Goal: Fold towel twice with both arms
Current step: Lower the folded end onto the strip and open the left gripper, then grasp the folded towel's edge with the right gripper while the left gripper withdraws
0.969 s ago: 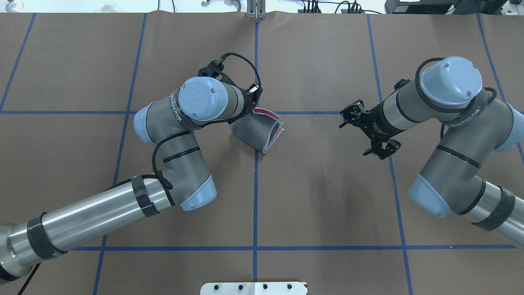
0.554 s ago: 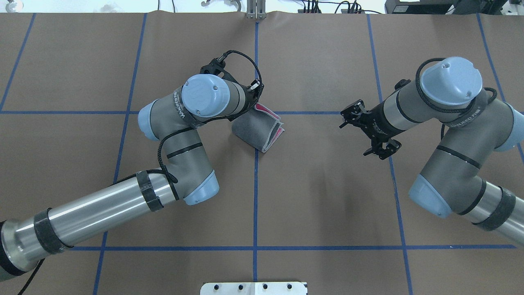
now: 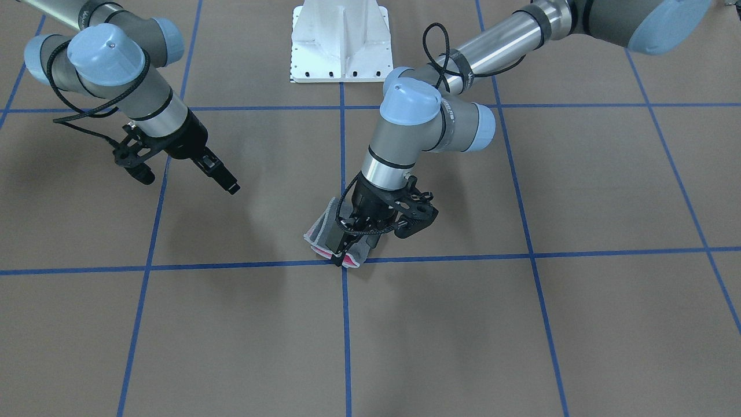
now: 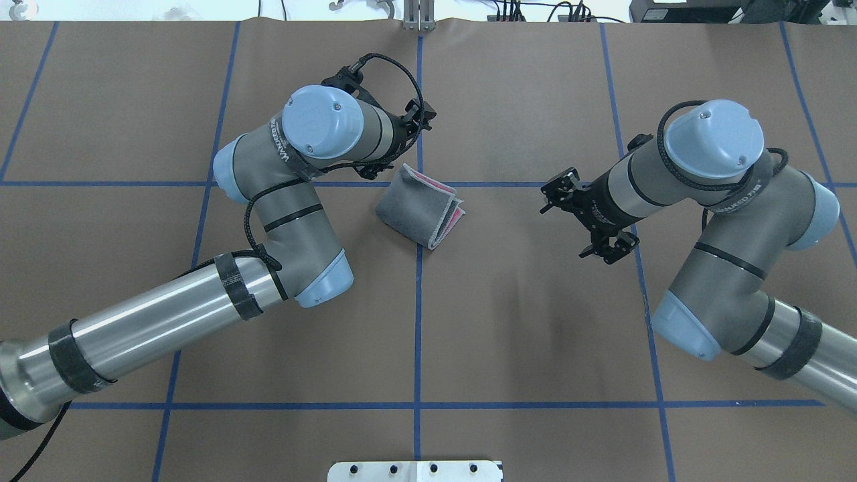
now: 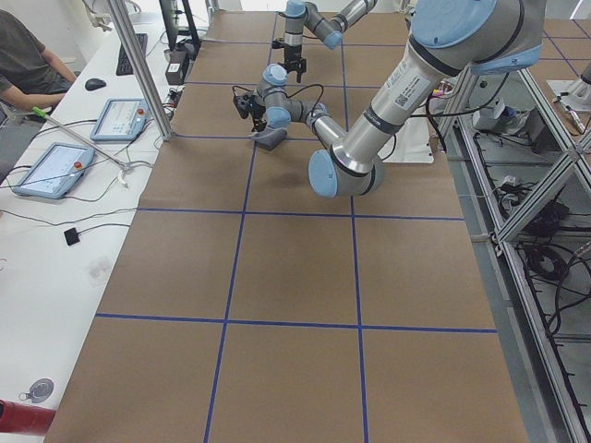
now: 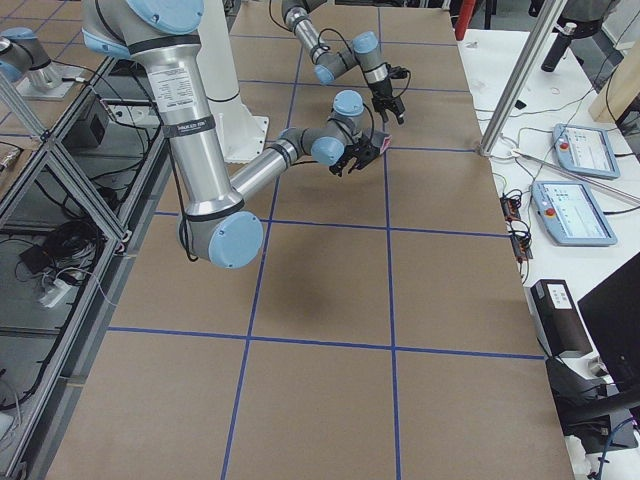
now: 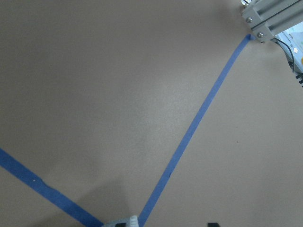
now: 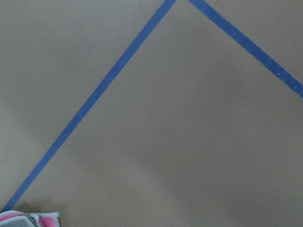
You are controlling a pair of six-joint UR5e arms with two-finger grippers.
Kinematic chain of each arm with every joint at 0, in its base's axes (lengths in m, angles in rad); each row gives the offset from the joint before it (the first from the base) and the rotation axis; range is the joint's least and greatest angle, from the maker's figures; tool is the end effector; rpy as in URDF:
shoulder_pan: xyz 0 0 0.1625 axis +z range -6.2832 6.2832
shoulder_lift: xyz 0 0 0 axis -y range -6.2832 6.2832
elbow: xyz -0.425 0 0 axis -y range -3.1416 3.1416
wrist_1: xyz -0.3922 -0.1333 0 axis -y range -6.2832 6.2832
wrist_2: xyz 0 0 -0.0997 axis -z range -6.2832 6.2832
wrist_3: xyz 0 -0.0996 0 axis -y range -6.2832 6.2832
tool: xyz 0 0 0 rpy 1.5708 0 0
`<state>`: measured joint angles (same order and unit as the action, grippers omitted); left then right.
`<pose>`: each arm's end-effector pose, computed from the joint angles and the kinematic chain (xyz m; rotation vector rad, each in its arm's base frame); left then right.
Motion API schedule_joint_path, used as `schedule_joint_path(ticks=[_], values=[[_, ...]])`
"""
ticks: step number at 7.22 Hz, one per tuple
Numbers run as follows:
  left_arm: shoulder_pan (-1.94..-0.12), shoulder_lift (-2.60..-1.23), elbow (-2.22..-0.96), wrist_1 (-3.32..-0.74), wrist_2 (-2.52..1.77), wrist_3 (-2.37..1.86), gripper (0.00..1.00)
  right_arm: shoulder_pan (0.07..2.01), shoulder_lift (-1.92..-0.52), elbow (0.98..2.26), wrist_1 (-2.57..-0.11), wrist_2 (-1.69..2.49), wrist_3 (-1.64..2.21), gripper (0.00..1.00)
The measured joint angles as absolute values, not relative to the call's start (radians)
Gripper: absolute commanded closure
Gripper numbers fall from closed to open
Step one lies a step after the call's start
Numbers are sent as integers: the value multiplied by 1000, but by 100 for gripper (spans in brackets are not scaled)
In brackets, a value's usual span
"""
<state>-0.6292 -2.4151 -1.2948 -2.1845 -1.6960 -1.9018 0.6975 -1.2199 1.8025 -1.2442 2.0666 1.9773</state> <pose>0.5575 -0.5553 0.1789 0.0682 1.2181 -0.7686 -0.4077 -0.4538 0.3210 -0.3357 -0.9727 0.7835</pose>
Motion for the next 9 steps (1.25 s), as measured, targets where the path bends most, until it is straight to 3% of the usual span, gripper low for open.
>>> schedule_joint_path(ticks=[3, 4, 5, 8, 9], values=[[-644, -2139, -1586, -2181, -1794, -1890, 0, 647, -1034, 1615, -1236, 1978, 1965, 2], [-646, -2044, -1679, -2181, -1813, -1884, 0, 641, -963, 1547, -1235, 1951, 1929, 15], [-646, -1979, -1742, -2181, -1822, -1881, 0, 638, -907, 1493, -1223, 1929, 1825, 18], [-647, -1929, -1791, -2181, -1825, -1879, 0, 636, -862, 1324, -982, 1884, 1463, 40], [-647, -1925, -1794, -2181, -1824, -1879, 0, 636, -843, 1292, -947, 1874, 1378, 53]])
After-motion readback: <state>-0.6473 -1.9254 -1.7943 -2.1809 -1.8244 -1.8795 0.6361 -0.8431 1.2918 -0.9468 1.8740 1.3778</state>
